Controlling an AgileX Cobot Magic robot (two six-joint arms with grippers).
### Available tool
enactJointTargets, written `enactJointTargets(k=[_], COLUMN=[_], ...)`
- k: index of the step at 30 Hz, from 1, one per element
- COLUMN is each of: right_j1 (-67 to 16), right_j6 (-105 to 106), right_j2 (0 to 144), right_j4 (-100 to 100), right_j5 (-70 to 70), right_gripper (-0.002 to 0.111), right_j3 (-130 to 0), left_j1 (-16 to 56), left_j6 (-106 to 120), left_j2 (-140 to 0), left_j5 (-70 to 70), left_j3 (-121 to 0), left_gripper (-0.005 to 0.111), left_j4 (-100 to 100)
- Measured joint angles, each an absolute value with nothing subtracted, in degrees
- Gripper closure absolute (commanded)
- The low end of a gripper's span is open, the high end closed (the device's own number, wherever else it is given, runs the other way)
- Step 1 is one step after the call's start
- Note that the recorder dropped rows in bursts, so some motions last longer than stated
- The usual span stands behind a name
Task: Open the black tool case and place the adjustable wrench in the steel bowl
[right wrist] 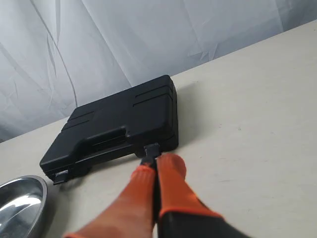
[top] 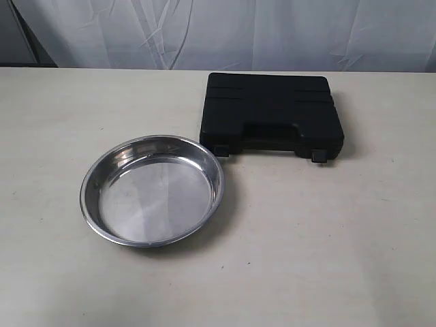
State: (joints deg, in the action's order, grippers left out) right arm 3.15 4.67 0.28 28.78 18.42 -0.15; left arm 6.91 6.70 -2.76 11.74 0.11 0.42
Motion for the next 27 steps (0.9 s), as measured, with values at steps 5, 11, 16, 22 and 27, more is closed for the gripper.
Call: enactJointTargets(k=[5,11,16,22,27], right_j1=[3.1,3.1,3.1,3.1,3.1], right_j6=[4.7,4.7,4.7,4.7,2.5], right_j2=[0.3,0.3,0.3,0.3,0.3], right_j4=[28.8,29.0,38.4,60.5,74.5], right_j5=[18.4,18.2,13.5,4.0,-1.2], right_gripper=[0.109,0.109,0.109,0.109,0.109], right_j3=[-0.1,-0.1,-0.1,-0.1,-1.4], left_j1=[6.9,6.9,6.9,6.9,6.9], left_j6=[6.7,6.7,6.7,6.7,6.7], left_j2=[-2.8,-2.8,-2.8,-2.8,-2.8], left_j5=[11.7,11.7,11.7,11.7,11.7], left_j3=[0.1,0.1,0.1,0.1,0.1], left_gripper=[0.106,0.106,0.106,0.106,0.106], left_j4=[0.4,0.4,0.4,0.4,0.4])
